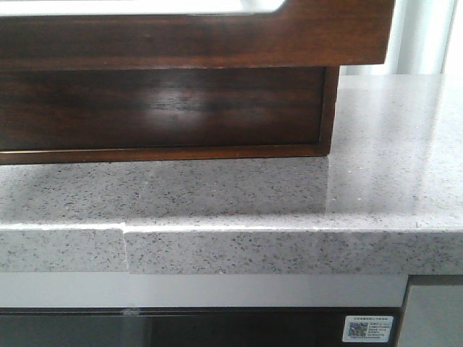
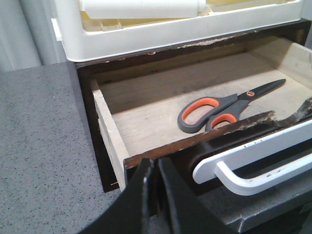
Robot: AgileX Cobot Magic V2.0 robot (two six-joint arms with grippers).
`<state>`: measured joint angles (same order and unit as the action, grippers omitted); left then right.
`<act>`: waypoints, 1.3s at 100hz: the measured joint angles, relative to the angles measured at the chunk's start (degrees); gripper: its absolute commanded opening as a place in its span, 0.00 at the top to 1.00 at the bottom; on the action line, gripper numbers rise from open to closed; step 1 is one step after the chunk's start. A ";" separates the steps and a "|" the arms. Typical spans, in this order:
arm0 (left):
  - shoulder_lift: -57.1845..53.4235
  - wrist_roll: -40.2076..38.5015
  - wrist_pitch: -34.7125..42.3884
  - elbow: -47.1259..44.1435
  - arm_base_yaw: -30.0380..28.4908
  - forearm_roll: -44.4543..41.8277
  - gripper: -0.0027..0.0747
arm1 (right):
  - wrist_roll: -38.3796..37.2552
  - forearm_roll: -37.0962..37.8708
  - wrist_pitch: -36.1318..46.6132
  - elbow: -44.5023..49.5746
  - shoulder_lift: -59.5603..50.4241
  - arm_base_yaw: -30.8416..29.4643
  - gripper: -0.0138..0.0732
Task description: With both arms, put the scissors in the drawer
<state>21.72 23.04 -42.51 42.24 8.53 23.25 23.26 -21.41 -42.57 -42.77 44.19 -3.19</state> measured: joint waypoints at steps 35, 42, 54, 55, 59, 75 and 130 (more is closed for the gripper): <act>-13.99 -0.24 12.09 -16.68 -2.13 -3.97 0.99 | 0.00 0.00 -0.09 0.00 0.00 0.00 0.92; -17.16 -2.83 15.49 -22.84 -2.77 -6.60 0.99 | 0.00 0.00 -0.09 0.00 0.00 0.00 0.92; -21.72 -12.22 19.24 -31.32 -3.49 -14.44 0.99 | 0.00 0.00 -0.09 0.00 0.00 0.00 0.92; -21.92 -13.28 19.42 -31.76 -3.61 -14.88 0.99 | 0.00 0.00 -0.09 0.00 0.00 0.00 0.92; -21.98 -15.42 20.58 -34.18 -3.61 -17.03 0.99 | 0.00 0.00 -0.09 0.00 0.00 0.00 0.92; -21.98 -18.74 27.13 -41.89 -3.61 -20.14 0.99 | 0.00 0.00 -0.13 0.00 0.00 0.00 0.92; -21.98 -19.47 32.22 -42.01 -3.61 -20.65 0.99 | 0.00 0.00 -0.13 0.00 0.00 0.00 0.92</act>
<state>-0.26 3.57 -10.29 0.23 4.92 2.59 23.26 -21.41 -42.70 -42.77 44.19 -3.19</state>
